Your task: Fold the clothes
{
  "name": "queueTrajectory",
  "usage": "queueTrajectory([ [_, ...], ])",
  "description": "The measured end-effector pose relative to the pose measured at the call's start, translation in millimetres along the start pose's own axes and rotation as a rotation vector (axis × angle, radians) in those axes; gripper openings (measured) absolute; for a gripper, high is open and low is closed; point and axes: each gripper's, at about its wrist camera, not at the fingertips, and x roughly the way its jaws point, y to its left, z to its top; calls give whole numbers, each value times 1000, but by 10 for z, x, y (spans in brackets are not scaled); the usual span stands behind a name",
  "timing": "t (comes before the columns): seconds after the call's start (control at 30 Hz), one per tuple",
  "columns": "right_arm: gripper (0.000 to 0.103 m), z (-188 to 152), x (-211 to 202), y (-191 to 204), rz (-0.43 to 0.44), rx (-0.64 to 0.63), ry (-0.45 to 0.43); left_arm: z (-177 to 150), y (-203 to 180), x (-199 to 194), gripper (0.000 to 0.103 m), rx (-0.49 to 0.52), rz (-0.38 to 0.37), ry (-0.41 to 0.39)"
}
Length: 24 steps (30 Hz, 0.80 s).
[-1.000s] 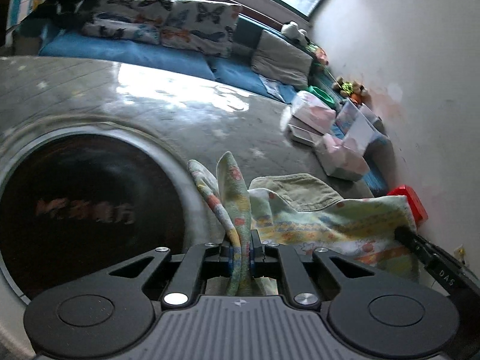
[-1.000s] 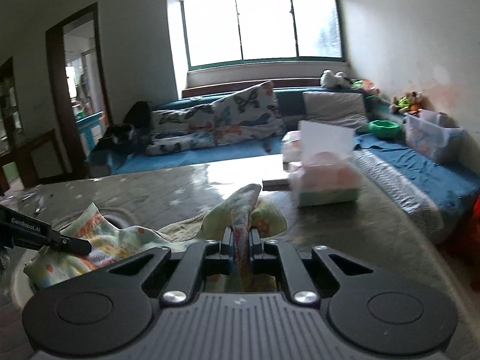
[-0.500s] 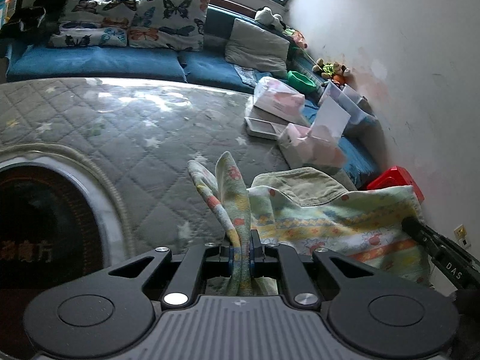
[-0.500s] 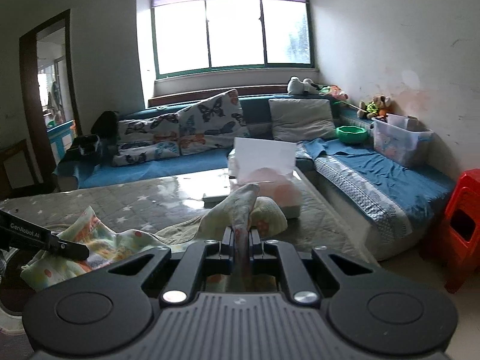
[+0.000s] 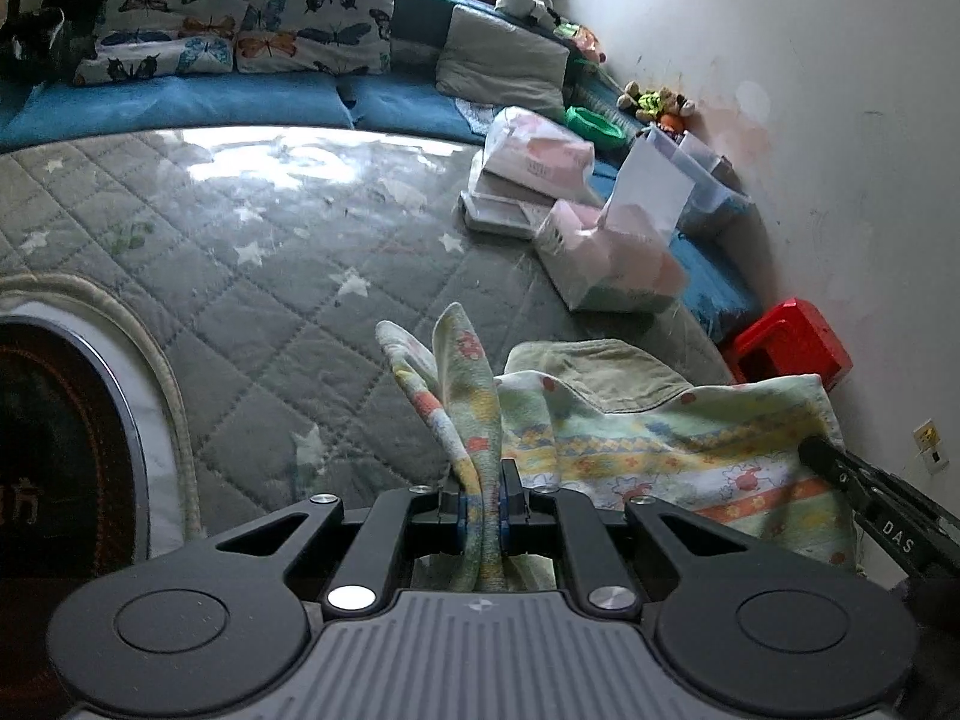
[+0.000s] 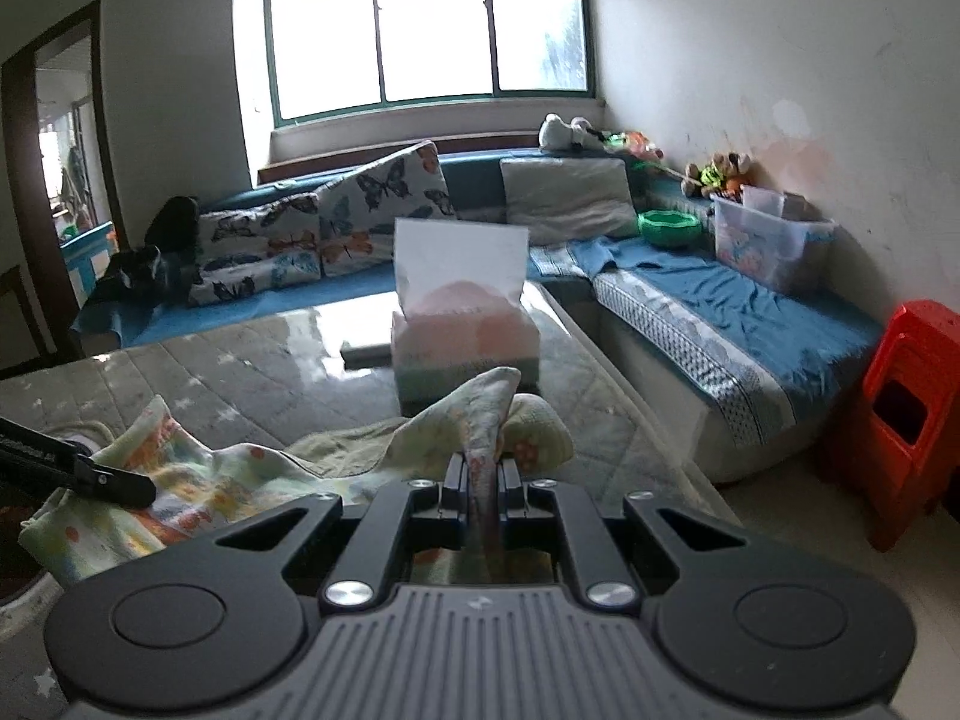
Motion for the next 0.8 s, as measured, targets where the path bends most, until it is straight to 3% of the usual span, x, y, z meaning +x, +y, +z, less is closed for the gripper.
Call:
queueTrajectory([
  [0.33,10,-148,169,-91,-30,16,68,-70,70,132,13,-8,33,34],
  [0.6,26,-210,195,-94,-42,-1,80,-140,112,180,20,-4,61,48],
  [0.7,43,-208,204,-101,-45,-5,78,-150,111,182,27,1,70,47],
  [0.8,45,-195,205,-87,-46,-14,73,-142,139,163,40,-2,86,41],
])
